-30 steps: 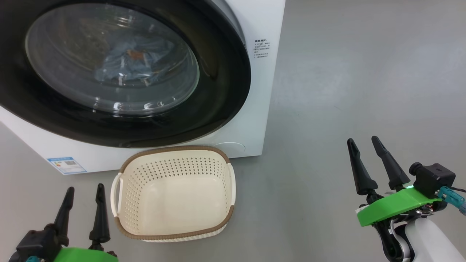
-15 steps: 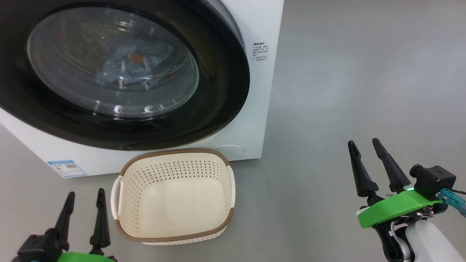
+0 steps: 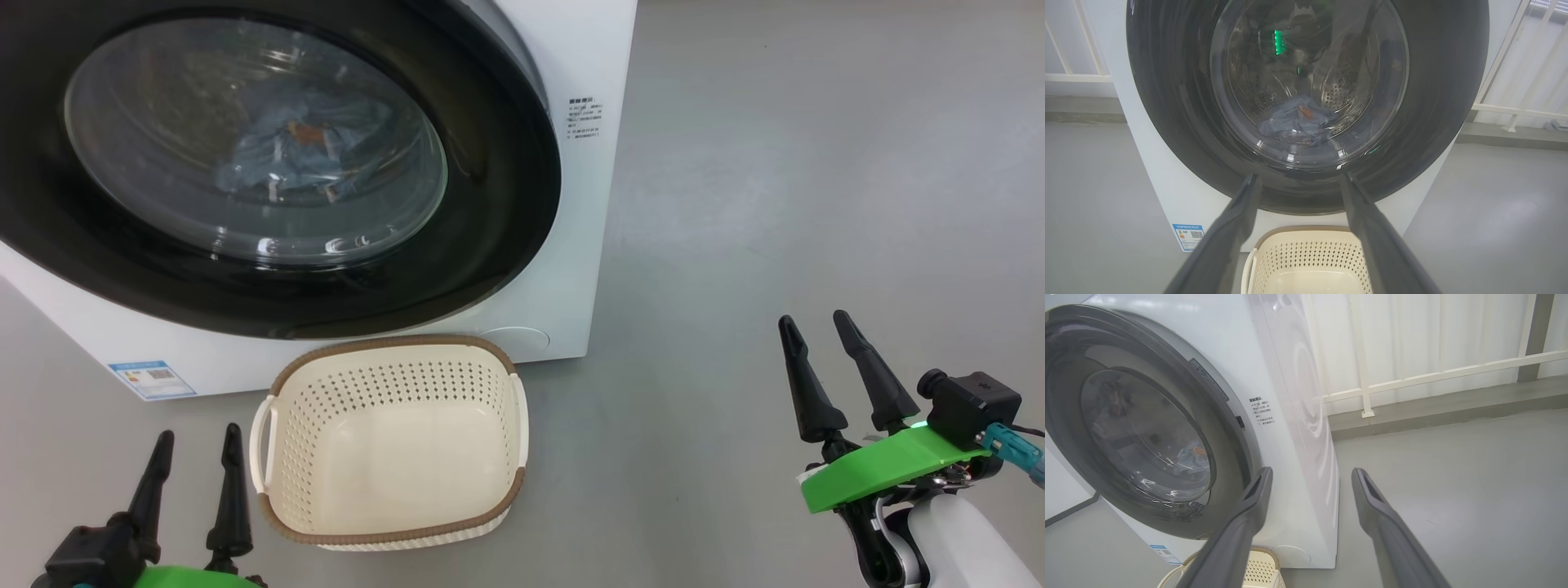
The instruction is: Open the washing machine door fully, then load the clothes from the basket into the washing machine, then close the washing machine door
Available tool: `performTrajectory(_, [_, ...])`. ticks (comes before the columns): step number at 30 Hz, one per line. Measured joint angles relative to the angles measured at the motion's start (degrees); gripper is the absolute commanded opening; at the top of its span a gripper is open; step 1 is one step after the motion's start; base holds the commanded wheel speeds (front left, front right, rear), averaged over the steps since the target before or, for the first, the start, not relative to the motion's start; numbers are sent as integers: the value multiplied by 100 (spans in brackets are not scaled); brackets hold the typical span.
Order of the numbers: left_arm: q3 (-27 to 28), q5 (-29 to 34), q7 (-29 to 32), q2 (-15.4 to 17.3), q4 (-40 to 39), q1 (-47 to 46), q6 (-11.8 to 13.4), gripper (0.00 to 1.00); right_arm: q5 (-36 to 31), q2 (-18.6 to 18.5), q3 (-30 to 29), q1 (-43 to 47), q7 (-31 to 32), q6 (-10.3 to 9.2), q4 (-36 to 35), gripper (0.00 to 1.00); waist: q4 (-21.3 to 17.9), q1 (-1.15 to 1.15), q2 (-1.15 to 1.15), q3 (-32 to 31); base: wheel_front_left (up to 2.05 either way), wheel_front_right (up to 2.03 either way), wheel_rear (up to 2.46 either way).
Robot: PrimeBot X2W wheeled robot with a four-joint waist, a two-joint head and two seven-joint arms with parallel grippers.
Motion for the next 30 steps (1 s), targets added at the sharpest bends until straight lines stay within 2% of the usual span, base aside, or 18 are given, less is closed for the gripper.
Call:
performTrajectory(3, [-12, 0, 0, -1, 1, 0, 0, 100, 0, 0, 0, 0, 0, 0, -1, 100, 3, 0, 0, 7, 0, 0, 0])
performTrajectory(4, [-18, 0, 0, -1, 2, 0, 0, 0, 0, 0, 0, 0, 0, 0, -1, 0, 4, 0, 0, 9, 0, 0, 0])
performTrajectory(12, [-110, -31, 24, -246, 467, 54, 0, 0, 3, 238, 99, 365, 34, 0, 476, 0, 4, 0, 0, 7, 0, 0, 0])
performTrajectory(30, [-69, -1129, 335, -320, 460, 109, 1, 0, 999, 309, -113, 397, 308, 0, 426, 0, 48, 1, 0, -88, 0, 0, 0])
